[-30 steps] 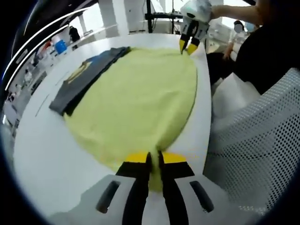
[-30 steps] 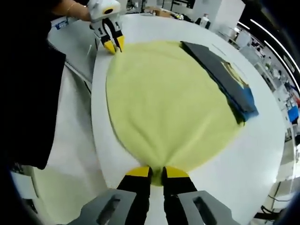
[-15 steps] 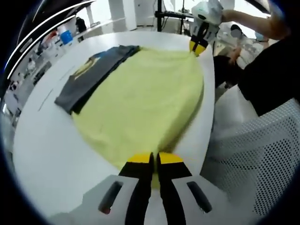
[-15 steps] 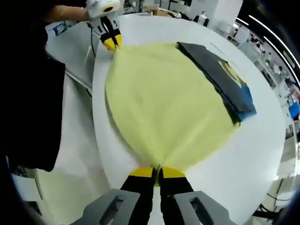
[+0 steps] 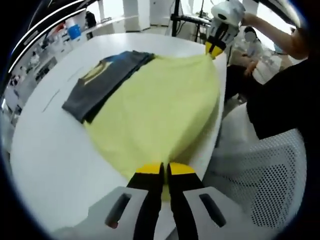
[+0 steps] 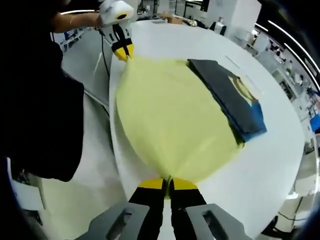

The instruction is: Fold the garment on the visible template until the final outline fits inside the template.

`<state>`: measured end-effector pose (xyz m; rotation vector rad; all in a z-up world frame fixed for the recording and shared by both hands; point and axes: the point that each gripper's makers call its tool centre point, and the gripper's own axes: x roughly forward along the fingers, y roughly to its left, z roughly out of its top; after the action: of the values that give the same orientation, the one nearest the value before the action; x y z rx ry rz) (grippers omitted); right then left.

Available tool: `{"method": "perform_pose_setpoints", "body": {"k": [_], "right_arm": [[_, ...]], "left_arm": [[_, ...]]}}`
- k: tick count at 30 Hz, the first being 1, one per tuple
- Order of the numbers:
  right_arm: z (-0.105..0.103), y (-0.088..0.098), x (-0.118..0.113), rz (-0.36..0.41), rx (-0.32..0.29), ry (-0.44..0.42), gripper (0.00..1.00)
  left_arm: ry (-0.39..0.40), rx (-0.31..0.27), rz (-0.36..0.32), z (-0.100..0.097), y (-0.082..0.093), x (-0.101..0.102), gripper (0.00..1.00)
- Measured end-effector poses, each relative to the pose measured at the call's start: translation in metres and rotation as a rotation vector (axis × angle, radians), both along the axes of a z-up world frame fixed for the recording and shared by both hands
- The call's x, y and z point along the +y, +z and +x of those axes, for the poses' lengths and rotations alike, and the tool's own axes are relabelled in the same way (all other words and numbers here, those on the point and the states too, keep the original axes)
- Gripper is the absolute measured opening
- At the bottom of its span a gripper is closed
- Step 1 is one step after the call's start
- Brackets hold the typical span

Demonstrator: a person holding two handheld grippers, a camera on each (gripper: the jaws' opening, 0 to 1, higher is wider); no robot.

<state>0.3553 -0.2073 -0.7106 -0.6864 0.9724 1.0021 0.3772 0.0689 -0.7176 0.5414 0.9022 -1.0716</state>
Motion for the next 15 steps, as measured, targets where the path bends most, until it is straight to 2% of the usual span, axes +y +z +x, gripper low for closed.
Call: {"method": "perform_pose_setpoints", "body": {"k": [3, 8, 11, 15], "right_arm": [[-0.001, 0.006, 0.002, 0.013, 0.006, -0.002, 0.00], [-0.008, 0.012, 0.004, 0.024, 0.051, -0.018, 0.00], [-0.012, 0.017, 0.007, 0.050, 0.078, -0.022, 0.00], [-0.015, 0.025, 0.010, 0.079, 0.092, -0.024, 0.00]], "left_arm": [[0.022, 0.020, -0.012, -0.001, 0.007, 0.002, 0.01], [0.036, 0.023, 0.000, -0.003, 0.016, 0.006, 0.01], [0.027, 0.034, -0.003, -0.008, 0.020, 0.004, 0.01], [-0.002, 0.030, 0.026, -0.012, 0.022, 0.005, 0.01]]}}
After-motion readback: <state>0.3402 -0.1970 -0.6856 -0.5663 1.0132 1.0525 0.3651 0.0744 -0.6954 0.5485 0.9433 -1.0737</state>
